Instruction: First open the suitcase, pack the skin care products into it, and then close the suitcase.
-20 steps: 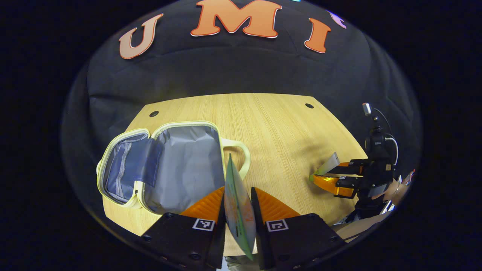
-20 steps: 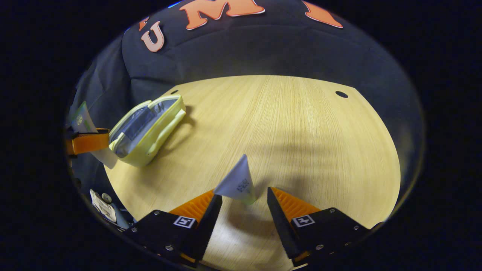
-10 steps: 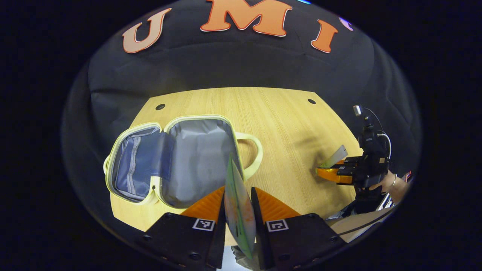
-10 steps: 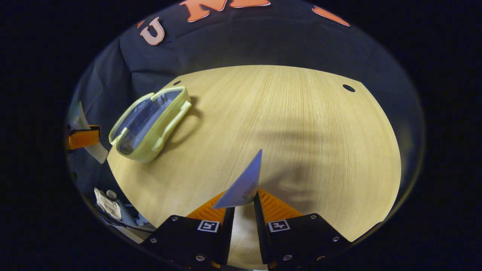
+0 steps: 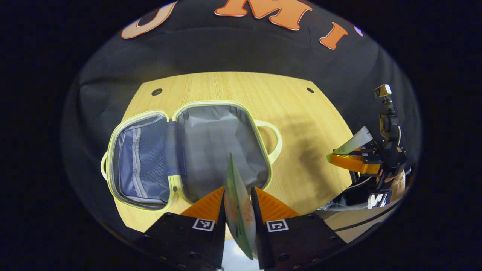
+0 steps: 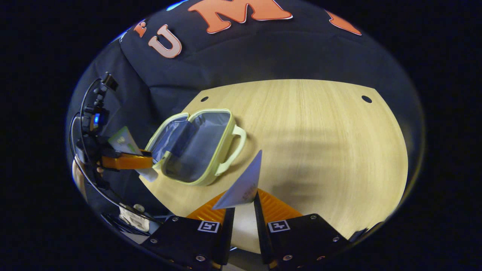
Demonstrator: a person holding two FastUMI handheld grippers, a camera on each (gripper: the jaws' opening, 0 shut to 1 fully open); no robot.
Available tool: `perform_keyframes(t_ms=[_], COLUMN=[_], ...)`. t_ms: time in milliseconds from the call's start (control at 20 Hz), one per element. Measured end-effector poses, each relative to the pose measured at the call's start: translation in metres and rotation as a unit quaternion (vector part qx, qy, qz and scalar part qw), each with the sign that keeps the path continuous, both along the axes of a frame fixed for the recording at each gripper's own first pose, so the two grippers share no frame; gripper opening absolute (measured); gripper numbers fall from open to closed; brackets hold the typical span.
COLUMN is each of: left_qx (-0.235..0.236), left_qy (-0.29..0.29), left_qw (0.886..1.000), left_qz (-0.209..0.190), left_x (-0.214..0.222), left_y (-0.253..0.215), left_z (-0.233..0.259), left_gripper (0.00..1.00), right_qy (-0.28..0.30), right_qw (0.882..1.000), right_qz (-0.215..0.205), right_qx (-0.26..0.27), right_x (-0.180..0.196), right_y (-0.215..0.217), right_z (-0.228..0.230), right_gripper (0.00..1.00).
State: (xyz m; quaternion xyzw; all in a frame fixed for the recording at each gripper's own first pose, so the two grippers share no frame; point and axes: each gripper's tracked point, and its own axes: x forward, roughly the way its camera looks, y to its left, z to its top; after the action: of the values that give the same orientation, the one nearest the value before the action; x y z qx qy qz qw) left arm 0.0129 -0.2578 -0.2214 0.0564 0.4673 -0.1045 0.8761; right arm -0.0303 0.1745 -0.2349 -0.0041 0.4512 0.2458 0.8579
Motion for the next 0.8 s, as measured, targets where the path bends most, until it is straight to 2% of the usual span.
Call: perform_keyframes(t_ms=[50,100,250,550,750,800], left_qx=[0.004,0.007,0.009,0.010,0.010,0.008], left_qy=[0.013,0.024,0.054,0.086,0.066,0.054], left_qw=[1.000,0.999,0.998,0.995,0.997,0.998], left_qz=[-0.011,-0.022,-0.043,-0.041,-0.038,-0.035], left_x=[0.006,0.012,0.039,0.070,0.081,0.079], left_y=[0.004,0.008,0.025,0.047,0.054,0.057], left_z=[-0.003,-0.008,-0.033,-0.065,-0.059,-0.047], left_gripper=[0.35,0.35,0.35,0.35,0.40,0.70], right_qy=[0.005,0.010,0.018,0.022,0.014,0.013], right_qw=[1.000,1.000,0.999,0.996,0.996,0.996], right_qz=[-0.006,-0.012,-0.039,-0.086,-0.083,-0.079], right_qx=[0.007,0.011,0.004,-0.009,-0.032,-0.029], right_x=[-0.004,-0.006,-0.010,-0.016,-0.014,-0.013], right_y=[0.009,0.016,0.028,0.034,0.039,0.046], right_z=[0.001,-0.001,-0.008,-0.009,-0.007,-0.005], right_gripper=[0.28,0.33,0.33,0.33,0.33,0.33])
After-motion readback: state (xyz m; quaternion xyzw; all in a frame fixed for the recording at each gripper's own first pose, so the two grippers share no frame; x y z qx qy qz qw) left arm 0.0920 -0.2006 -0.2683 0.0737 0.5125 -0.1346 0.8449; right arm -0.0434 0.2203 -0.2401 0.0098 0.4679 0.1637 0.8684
